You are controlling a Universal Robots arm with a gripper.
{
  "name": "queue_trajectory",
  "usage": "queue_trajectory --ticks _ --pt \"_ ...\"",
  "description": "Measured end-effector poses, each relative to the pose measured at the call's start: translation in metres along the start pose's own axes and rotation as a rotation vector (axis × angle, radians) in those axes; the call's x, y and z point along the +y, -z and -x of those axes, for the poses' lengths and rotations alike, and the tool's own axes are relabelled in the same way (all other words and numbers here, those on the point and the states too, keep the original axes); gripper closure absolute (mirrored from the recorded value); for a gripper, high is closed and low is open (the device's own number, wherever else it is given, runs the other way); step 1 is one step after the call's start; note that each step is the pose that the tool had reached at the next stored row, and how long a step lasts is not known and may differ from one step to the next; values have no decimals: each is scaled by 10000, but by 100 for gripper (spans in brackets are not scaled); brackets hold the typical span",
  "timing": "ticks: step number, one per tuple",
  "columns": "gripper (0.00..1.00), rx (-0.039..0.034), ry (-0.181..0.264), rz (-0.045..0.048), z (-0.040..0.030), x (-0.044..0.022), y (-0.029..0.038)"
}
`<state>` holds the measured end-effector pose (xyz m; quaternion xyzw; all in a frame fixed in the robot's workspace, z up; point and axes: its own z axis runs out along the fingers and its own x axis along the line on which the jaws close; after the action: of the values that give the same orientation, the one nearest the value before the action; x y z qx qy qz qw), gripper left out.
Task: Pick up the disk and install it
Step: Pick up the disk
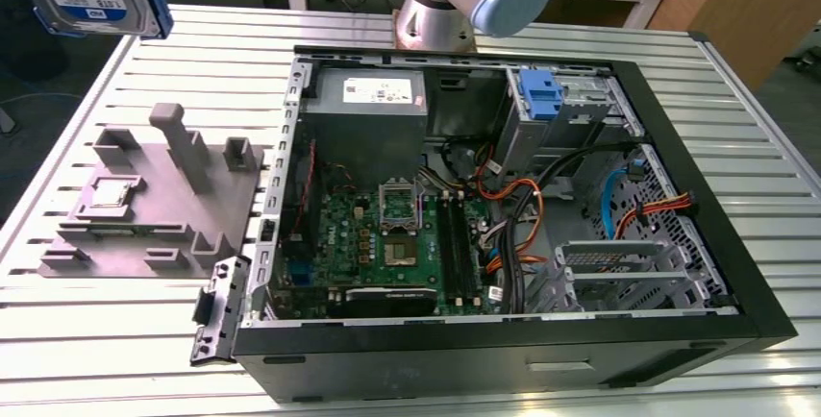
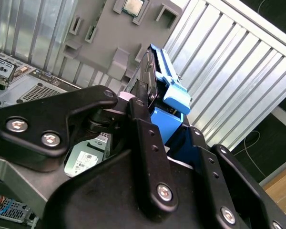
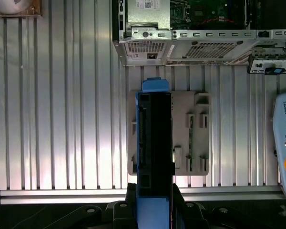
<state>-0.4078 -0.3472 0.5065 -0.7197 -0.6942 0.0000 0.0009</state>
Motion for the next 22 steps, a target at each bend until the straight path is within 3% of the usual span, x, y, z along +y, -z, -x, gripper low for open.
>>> queue_trajectory --ticks 22 --pt "63 0 0 1 -1 52 0"
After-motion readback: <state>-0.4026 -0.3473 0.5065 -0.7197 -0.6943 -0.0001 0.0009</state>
